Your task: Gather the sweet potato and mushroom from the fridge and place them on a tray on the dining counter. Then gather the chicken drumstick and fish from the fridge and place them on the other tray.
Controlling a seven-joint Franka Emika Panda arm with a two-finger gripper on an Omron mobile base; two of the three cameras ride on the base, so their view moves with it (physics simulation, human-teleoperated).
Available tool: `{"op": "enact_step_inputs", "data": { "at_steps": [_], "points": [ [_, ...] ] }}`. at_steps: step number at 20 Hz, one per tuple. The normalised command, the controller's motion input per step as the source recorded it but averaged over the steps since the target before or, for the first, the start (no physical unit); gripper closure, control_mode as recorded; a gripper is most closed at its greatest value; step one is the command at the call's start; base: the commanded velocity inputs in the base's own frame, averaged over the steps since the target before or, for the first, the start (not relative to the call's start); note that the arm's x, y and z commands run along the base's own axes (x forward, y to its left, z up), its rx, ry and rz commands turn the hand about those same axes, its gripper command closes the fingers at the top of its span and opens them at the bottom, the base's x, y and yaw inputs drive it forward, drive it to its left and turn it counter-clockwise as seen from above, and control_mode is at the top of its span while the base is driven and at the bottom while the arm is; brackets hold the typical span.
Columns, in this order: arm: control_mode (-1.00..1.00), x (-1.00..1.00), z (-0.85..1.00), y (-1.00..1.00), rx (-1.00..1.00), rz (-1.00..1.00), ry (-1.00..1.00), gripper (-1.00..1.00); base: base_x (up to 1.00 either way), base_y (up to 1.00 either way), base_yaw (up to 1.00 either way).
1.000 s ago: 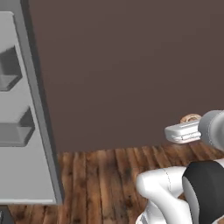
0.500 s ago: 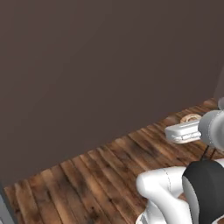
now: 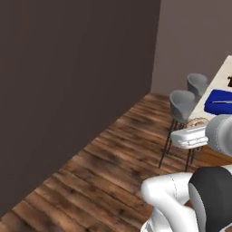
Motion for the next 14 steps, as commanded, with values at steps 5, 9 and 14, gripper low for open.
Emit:
{"op": "enact_step_inputs", "data": {
  "at_steps": [5,9,14],
  "points": [
    [1.0,0.0,0.0,0.0,0.0,0.0,0.0,1.0,0.52,0.36,-0.6],
    [1.0,0.0,0.0,0.0,0.0,0.0,0.0,1.0,0.6,0.39,-0.58],
    [1.0,0.0,0.0,0.0,0.0,0.0,0.0,1.0,0.66,0.33,-0.55]
  ]
}}
